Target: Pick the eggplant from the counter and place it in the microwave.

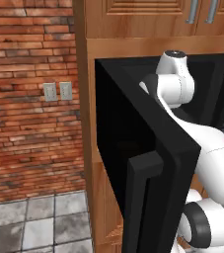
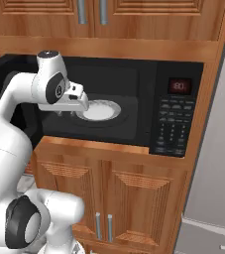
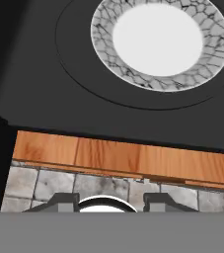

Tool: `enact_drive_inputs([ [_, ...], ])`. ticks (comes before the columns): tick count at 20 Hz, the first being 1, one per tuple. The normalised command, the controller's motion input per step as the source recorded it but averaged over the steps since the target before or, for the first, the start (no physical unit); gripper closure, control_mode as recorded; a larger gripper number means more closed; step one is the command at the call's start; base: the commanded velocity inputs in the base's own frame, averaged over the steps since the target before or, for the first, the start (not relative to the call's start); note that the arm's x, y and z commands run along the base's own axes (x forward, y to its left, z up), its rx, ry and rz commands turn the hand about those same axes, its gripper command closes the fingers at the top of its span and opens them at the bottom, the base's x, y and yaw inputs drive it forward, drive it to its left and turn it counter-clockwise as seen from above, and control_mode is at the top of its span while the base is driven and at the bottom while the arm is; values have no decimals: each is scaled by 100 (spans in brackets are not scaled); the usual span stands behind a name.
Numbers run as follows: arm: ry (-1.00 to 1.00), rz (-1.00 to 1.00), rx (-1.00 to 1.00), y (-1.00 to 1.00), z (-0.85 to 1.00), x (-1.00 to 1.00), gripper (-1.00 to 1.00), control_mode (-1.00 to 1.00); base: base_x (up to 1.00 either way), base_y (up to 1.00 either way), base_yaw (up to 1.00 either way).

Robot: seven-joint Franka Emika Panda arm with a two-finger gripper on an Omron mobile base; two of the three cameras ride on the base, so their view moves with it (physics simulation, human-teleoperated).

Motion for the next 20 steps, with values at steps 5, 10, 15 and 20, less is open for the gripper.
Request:
enact_drive_inputs([
  [5,0,0,0,0,0,0,-100,100,-36,-14,0],
  [10,0,0,0,0,0,0,-100,100,-100,-69,-2],
  [15,0,0,0,0,0,0,-100,100,-100,-89,-14],
  [20,0,0,0,0,0,0,-100,100,-95,-56,-30],
])
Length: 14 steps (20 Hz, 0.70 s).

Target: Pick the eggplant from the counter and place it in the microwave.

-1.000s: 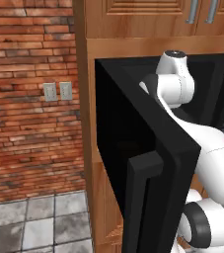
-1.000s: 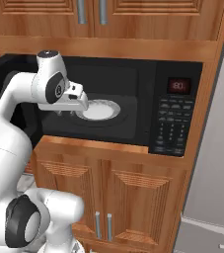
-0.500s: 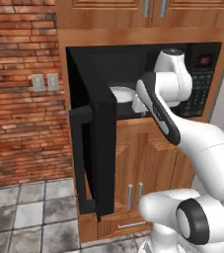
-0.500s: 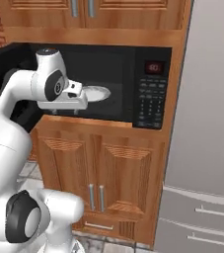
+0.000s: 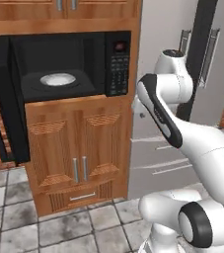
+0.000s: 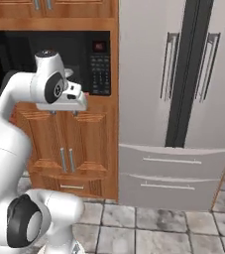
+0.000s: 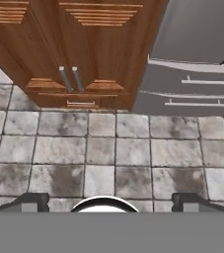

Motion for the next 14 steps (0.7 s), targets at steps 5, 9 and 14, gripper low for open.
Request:
enact_drive_inputs([
  [5,0,0,0,0,0,0,-100,100,-38,-2,-60],
  [9,0,0,0,0,0,0,-100,100,-1,22,-91],
  [14,0,0,0,0,0,0,-100,100,0,25,-96],
])
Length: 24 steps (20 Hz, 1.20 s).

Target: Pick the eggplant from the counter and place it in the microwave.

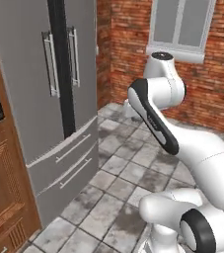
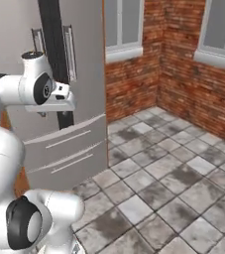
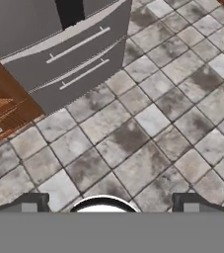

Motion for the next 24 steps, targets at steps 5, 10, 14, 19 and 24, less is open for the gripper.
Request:
enact_drive_inputs([
  [5,0,0,0,0,0,0,-100,100,0,23,-98],
  [10,0,0,0,0,0,0,-100,100,0,22,-99],
  [14,0,0,0,0,0,0,-100,100,0,22,-99],
  [19,0,0,0,0,0,0,-100,100,0,20,-99],
  [24,0,0,0,0,0,0,-100,100,0,18,-100],
])
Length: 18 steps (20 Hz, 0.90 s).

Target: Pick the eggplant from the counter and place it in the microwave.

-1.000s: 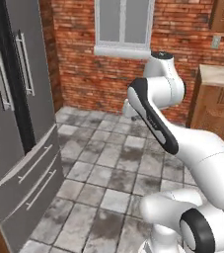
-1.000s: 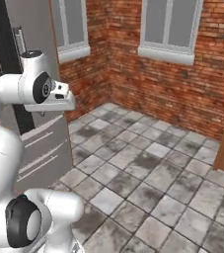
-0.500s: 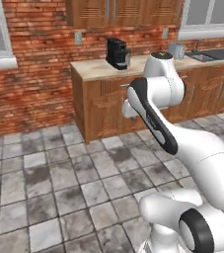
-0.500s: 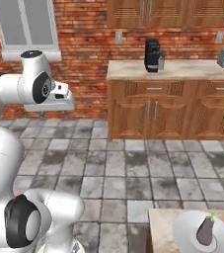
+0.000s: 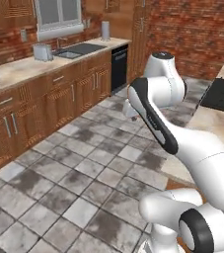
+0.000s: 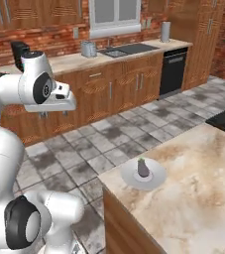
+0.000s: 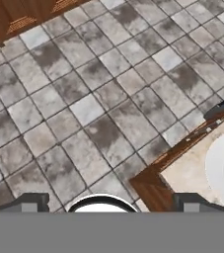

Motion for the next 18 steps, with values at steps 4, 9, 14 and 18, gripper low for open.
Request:
enact_drive_inputs([
  [4,0,0,0,0,0,0,-100,100,0,15,-100],
  [9,0,0,0,0,0,0,-100,100,7,8,-93],
  [14,0,0,0,0,0,0,-100,100,11,14,-59],
  [18,0,0,0,0,0,0,-100,100,2,5,-14],
])
